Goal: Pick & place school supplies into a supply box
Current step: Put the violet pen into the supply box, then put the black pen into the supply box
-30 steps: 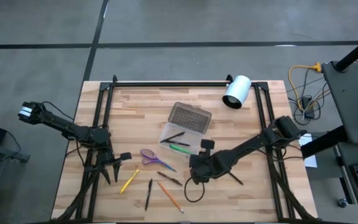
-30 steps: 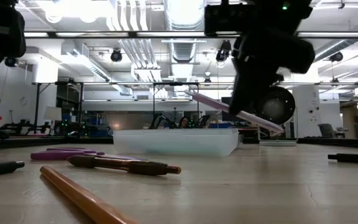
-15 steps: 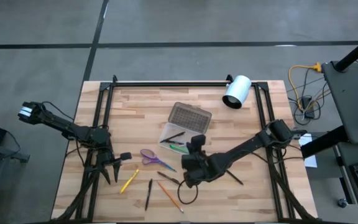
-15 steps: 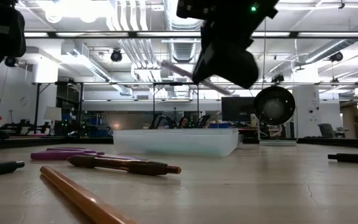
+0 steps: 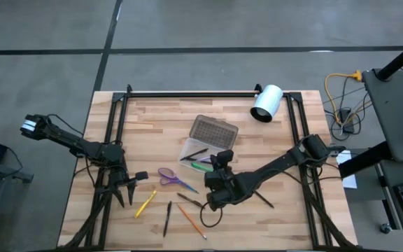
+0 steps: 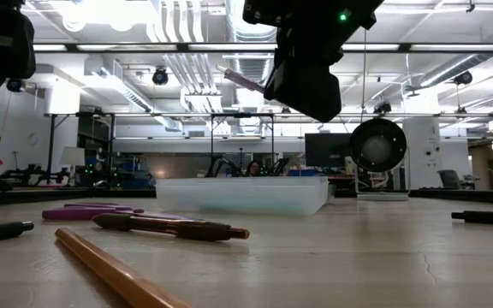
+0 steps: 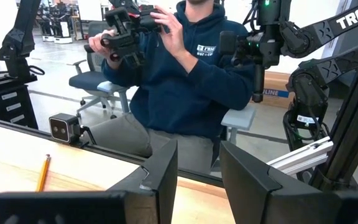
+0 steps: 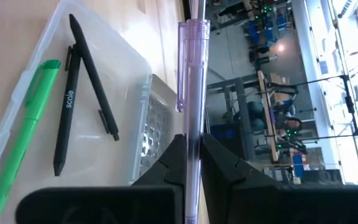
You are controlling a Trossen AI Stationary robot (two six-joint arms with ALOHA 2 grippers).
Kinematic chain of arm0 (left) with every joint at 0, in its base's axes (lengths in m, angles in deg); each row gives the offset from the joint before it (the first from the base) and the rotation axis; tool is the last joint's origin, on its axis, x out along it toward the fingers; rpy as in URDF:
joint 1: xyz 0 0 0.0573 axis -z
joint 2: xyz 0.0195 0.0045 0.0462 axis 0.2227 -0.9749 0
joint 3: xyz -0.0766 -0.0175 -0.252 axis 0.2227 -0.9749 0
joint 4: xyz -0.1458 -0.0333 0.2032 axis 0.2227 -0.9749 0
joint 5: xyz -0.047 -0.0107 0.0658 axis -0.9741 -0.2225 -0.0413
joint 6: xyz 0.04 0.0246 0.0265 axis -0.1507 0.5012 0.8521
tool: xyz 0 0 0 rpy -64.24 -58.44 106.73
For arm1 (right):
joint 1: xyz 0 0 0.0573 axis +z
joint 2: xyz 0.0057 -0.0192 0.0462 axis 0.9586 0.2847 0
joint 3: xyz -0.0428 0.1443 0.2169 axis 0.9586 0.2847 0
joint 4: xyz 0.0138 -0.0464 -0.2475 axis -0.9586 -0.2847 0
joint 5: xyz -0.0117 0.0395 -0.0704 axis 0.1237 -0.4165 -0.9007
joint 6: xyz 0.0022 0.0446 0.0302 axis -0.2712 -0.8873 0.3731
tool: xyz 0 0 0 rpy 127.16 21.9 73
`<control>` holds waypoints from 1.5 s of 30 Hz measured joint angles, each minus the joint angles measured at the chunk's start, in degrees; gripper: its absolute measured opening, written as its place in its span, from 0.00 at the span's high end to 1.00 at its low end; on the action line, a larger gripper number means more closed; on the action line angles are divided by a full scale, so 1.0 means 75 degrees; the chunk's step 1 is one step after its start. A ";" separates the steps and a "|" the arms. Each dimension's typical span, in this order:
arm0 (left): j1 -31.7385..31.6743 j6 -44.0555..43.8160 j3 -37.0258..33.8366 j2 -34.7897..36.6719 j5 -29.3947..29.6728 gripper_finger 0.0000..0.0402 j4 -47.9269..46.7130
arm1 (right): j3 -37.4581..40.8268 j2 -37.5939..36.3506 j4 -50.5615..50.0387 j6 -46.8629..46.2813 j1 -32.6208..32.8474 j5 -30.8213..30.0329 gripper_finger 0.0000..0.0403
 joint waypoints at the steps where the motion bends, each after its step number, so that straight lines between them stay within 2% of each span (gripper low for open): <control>1: 0.0001 0.0000 0.0000 -0.0001 0.0000 0.74 0.0000 | 0.0003 0.0000 0.0001 0.0000 -0.0005 0.0001 0.97; 15: 0.0000 0.0000 0.0002 -0.0002 0.0000 0.74 0.0000 | 0.0003 0.0000 0.0024 -0.0440 -0.0065 0.0003 0.77; 30: 0.0001 0.0000 -0.0020 -0.0003 0.0000 0.74 0.0000 | 0.0003 0.0000 0.0024 -0.0689 -0.0065 0.0281 0.80; 34: 0.0003 -0.0002 -0.0042 -0.0003 0.0000 0.74 0.0000 | 0.0003 -0.0003 0.0018 -0.1039 -0.0065 0.1298 0.81; 45: 0.0000 0.0000 -0.0047 -0.0003 0.0000 0.74 0.0000 | 0.0003 -0.0090 -0.0011 -0.1403 -0.0068 0.5914 0.81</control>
